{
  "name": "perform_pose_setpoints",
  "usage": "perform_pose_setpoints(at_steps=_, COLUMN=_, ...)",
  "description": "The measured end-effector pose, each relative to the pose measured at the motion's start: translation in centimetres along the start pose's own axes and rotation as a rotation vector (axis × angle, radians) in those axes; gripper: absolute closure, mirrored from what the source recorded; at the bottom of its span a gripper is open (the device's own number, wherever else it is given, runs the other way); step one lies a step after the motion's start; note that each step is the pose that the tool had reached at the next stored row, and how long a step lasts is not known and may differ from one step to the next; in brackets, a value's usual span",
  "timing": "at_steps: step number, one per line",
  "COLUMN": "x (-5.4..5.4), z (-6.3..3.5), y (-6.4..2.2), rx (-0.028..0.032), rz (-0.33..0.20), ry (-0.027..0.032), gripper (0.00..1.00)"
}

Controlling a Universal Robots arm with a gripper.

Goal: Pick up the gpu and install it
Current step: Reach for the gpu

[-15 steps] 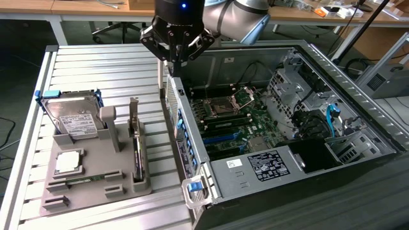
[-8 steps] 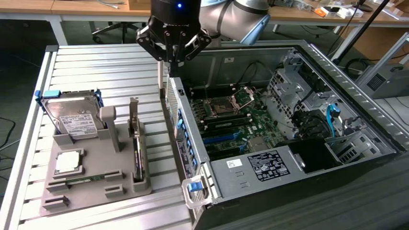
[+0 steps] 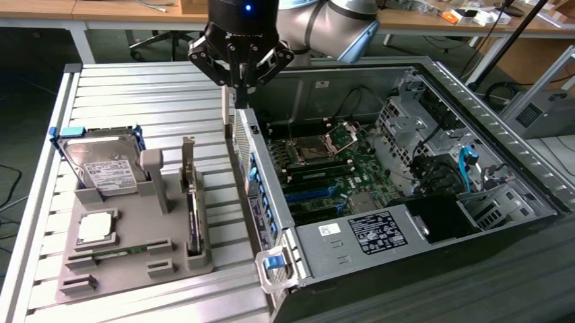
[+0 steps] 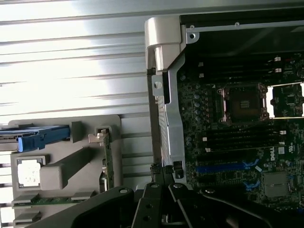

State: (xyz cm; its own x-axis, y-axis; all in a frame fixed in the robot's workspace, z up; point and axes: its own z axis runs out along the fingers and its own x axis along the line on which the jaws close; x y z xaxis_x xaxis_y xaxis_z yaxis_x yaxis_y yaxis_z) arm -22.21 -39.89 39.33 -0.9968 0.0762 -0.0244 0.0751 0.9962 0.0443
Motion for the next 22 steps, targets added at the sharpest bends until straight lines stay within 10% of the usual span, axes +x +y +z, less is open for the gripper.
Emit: perform_pose_setpoints(at_steps=22, x=2.7, z=-0.07, y=-0.2, rx=0.0, rz=0.0, ry=0.0, gripper=0.89)
